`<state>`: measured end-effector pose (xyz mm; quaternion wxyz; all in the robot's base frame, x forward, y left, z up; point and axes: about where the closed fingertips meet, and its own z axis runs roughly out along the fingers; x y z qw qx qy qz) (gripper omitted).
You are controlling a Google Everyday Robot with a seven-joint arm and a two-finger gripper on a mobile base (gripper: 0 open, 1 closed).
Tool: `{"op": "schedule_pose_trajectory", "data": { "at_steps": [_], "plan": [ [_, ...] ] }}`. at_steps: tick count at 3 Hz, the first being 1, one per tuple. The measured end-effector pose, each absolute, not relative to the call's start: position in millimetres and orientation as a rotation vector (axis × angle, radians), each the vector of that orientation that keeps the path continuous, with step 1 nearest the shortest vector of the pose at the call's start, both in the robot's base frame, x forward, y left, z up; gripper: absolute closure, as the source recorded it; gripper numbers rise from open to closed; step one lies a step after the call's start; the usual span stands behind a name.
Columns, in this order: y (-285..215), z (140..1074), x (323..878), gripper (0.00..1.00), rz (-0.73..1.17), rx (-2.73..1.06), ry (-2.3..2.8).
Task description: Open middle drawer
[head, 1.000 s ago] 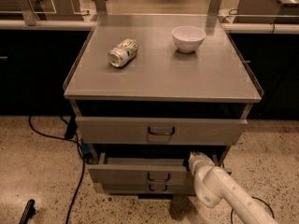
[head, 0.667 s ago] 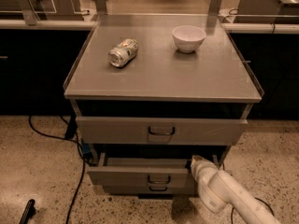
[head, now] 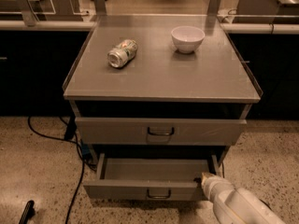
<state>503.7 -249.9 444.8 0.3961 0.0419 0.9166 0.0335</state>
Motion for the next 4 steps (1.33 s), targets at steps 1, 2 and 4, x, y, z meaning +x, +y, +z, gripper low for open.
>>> {"op": "schedule_pose_trajectory", "data": {
  "at_steps": [1, 2, 4],
  "plan": [
    [-244, 446, 462, 1.00, 0.184, 0.164, 2.395],
    [-230, 450, 443, 1.00, 0.312, 0.239, 2.404],
    [-218, 462, 449, 1.00, 0.388, 0.254, 2.343]
  ]
}}
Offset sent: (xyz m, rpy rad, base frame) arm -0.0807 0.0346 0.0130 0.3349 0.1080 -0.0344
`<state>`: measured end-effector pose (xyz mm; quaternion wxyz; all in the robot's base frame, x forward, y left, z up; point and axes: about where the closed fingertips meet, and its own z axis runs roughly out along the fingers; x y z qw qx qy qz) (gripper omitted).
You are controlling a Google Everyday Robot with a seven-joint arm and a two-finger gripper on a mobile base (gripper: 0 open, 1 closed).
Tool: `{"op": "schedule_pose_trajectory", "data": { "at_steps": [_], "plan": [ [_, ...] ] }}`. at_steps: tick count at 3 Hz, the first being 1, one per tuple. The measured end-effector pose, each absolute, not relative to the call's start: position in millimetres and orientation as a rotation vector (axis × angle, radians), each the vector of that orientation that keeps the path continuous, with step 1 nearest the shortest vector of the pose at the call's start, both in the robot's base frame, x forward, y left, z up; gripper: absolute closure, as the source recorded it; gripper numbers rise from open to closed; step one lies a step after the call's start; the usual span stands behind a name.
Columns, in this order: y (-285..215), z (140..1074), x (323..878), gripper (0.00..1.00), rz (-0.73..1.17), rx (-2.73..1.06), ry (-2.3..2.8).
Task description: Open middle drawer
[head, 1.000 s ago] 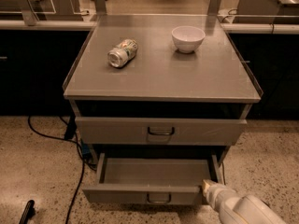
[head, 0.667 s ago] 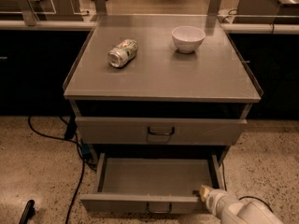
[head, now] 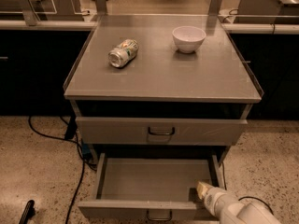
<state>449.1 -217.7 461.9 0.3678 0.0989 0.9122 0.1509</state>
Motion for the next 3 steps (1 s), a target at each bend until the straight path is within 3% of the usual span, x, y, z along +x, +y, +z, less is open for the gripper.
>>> {"op": "schedule_pose_trajectory", "data": {
  "at_steps": [1, 3],
  "plan": [
    [-201.8, 496.0, 451.9, 1.00, 0.426, 0.201, 2.188],
    [-208.0, 503.6, 456.1, 0.58, 0.386, 0.171, 2.156]
  ]
}}
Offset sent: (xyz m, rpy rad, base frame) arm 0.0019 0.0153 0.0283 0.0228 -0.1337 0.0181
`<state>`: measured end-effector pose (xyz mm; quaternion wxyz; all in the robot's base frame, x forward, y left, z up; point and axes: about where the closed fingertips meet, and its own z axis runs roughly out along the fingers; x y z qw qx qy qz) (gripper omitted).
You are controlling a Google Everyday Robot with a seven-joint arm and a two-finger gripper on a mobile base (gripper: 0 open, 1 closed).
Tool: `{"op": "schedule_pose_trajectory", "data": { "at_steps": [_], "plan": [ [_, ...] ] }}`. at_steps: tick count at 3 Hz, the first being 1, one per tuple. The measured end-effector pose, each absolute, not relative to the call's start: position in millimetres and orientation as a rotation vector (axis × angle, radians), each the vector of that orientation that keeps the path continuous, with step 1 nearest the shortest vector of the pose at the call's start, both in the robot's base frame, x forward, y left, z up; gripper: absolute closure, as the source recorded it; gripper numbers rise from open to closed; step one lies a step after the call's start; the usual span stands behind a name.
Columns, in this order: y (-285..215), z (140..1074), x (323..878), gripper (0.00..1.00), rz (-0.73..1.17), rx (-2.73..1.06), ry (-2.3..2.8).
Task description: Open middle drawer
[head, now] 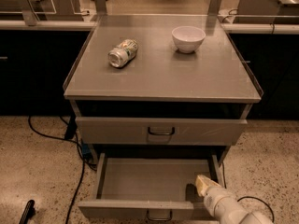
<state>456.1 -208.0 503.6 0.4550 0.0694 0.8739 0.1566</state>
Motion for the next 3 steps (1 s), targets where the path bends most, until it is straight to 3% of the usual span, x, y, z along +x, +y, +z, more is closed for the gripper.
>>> {"op": "schedule_pose_trajectory", "data": {
  "at_steps": [2, 3],
  "plan": [
    [-208.0, 503.6, 456.2, 0.11, 0.386, 0.171, 2.156],
    [-208.0, 503.6, 456.2, 0.00, 0.387, 0.171, 2.156]
  ]
}}
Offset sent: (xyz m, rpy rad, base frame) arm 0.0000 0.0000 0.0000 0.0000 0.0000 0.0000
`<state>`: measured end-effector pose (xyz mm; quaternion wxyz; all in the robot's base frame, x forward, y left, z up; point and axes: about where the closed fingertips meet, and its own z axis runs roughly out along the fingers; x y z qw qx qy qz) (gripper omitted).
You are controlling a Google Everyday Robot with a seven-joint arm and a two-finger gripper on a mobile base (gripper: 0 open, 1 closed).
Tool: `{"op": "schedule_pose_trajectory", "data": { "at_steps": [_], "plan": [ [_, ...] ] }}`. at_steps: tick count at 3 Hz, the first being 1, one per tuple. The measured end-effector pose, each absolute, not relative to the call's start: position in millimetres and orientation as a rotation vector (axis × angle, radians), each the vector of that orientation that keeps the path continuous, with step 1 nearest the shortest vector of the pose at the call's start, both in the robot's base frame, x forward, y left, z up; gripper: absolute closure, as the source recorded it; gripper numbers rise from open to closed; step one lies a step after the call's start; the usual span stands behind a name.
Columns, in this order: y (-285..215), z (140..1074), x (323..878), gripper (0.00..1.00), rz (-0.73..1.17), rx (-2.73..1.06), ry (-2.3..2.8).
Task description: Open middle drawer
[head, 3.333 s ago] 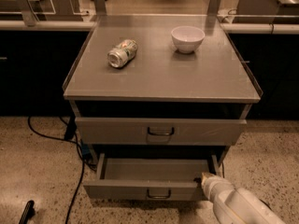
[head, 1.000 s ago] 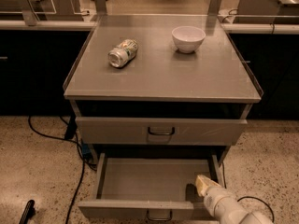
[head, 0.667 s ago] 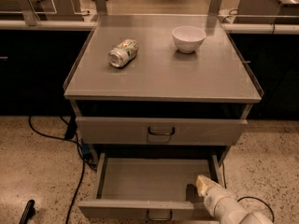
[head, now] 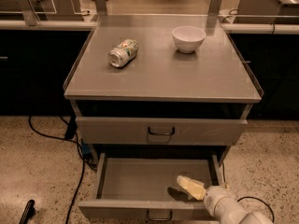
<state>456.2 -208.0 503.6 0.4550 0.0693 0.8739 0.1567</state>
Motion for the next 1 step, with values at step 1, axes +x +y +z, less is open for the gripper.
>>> {"op": "schedule_pose_trajectory", "data": {
  "at_steps": [1],
  "plan": [
    [-208.0, 503.6, 456.2, 0.00, 0.387, 0.171, 2.156]
  ]
}}
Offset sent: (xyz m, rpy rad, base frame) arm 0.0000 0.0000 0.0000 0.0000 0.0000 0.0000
